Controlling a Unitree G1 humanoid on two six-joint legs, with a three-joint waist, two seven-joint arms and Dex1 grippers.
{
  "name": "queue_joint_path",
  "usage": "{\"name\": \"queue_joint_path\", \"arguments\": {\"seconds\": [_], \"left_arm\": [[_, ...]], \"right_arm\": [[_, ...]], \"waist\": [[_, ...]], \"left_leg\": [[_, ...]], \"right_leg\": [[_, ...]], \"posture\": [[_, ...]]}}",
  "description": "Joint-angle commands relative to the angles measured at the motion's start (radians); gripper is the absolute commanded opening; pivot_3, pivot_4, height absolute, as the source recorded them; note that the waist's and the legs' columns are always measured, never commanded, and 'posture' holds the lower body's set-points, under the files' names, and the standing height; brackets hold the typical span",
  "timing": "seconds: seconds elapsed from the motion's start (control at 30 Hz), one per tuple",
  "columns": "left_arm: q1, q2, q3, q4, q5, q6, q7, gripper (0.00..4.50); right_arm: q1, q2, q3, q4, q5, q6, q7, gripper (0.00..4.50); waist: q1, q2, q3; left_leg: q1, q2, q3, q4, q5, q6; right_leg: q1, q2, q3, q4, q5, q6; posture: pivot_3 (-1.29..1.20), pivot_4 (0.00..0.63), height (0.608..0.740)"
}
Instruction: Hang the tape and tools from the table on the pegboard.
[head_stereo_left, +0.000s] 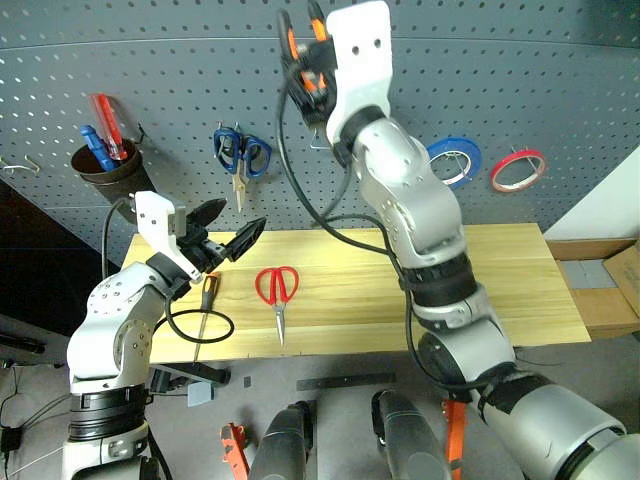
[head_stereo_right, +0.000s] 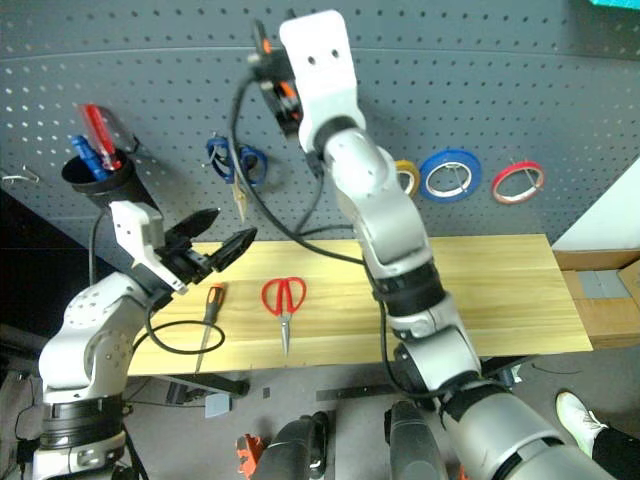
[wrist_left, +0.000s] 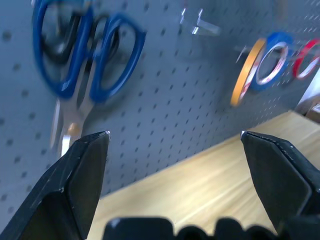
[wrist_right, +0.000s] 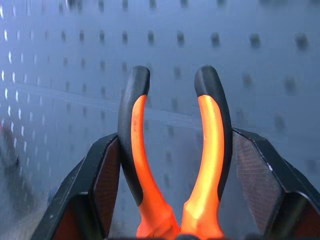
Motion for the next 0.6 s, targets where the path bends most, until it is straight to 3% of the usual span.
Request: {"name": "queue_joint_path", "arguments": {"seconds": [0.03, 0.3, 0.6], "left_arm": [[-0.049, -0.017, -0.029, -0.046, -0.007, -0.013, 0.018, 4.5], [-0.127, -0.052, -0.085, -0.015, 0.021, -0.039, 0.03, 4.5], [-0.178, -0.083, -0.116, 0.03, 0.042, -0.073, 0.03, 4.5]], "right_arm": [[-0.108, 0.011, -0.034, 0.173, -0.003, -0.236, -0.014, 2.85], [-0.168, -0.007, -0.061, 0.565, -0.03, -0.596, -0.022, 2.85], [-0.192, -0.055, -0.066, 0.8, -0.078, -0.805, -0.033, 2.85]], "waist": [[0.007, 0.0, 0.0], [0.016, -0.001, 0.0], [0.025, -0.001, 0.0]], "left_leg": [[-0.001, 0.0, 0.0, 0.0, 0.0, 0.0], [-0.002, 0.001, 0.001, 0.0, 0.0, -0.001], [-0.004, 0.006, 0.001, 0.0, 0.003, -0.005]], "right_leg": [[-0.001, 0.0, 0.0, 0.0, 0.0, 0.0], [-0.002, 0.001, 0.0, 0.0, 0.0, 0.0], [-0.005, 0.006, 0.0, 0.001, 0.003, -0.004]], "posture": [[-0.04, 0.19, 0.74], [0.0, 0.198, 0.74], [0.02, 0.214, 0.74]]}}
